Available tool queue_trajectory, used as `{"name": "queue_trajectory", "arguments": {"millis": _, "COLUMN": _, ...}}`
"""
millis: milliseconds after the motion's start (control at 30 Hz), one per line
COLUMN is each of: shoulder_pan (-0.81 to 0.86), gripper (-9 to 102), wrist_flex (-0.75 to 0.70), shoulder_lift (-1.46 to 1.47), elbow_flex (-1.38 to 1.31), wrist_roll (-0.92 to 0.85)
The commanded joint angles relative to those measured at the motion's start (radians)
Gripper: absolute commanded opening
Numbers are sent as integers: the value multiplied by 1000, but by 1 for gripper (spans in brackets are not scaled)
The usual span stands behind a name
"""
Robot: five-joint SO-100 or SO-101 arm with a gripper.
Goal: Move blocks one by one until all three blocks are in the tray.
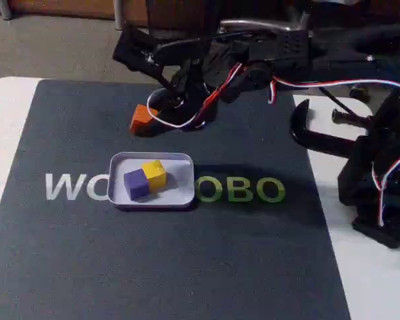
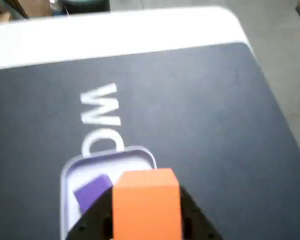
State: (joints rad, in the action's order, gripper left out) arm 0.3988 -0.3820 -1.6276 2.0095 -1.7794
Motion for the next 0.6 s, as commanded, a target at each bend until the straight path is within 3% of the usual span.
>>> {"name": "queue_trajectory", "arguments": {"millis": 0, "shoulder_pan": 17, "gripper": -8, "wrist_flex": 2, "shoulder_lift": -17, "elbow_flex": 9, "wrist_roll": -81}}
{"name": "queue_trajectory", "arguments": {"millis": 200, "shoulder_pan": 40, "gripper": -6, "wrist_flex": 11, "shoulder_lift": 66, "elbow_flex": 17, "wrist_roll": -176}}
{"name": "queue_trajectory", "arguments": {"millis": 567, "shoulder_pan": -12, "gripper": -5, "wrist_flex": 44, "shoulder_lift": 95, "elbow_flex": 18, "wrist_roll": -179}}
